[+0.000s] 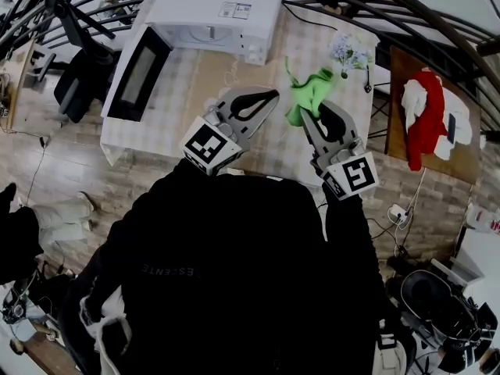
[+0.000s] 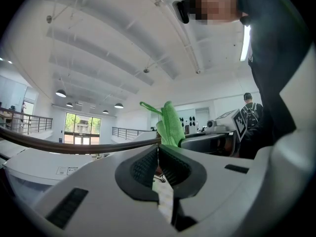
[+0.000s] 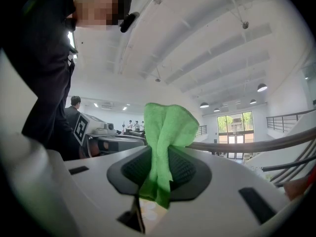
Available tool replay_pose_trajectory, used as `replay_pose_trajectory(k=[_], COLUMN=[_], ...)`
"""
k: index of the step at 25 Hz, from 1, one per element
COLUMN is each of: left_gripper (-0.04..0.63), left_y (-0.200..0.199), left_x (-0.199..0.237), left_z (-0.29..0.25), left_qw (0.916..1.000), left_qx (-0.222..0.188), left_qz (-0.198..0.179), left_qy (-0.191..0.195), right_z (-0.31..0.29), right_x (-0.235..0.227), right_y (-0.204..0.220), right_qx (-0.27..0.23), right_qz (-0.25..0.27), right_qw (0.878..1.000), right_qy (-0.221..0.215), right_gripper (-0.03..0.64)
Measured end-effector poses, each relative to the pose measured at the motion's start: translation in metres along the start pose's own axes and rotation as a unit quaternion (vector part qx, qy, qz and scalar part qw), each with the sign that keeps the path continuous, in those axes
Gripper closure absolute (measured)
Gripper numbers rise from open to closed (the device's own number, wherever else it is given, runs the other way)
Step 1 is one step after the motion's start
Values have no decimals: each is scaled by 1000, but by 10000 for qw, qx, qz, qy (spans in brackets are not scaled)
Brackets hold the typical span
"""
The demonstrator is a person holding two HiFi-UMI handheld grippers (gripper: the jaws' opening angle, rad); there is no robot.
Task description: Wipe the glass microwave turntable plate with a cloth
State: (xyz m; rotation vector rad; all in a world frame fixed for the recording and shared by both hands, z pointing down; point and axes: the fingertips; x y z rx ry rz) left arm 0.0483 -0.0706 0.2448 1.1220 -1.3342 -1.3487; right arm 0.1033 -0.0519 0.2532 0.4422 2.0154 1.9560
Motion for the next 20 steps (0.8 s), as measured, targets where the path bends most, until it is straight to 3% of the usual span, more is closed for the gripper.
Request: replay_pose_trajectory(k=[20], left_gripper=[574], left_y=[10], left_x=[6], left_z=[-9], left_qw=[9999], left_qx=[44], left_qz=[95], left_qy=[35], right_z=[-4], right_x=[-8], right_y=[9], right_qx=[58], right_qz=[-77], right_qw=[9999], right_qy=[35], right_gripper=[509])
Point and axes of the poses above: the fingertips, and each gripper's own axes: z backward along the fingers, x to its left, y out of its underside, and after that the axes turned 14 degrees about y, right-handed
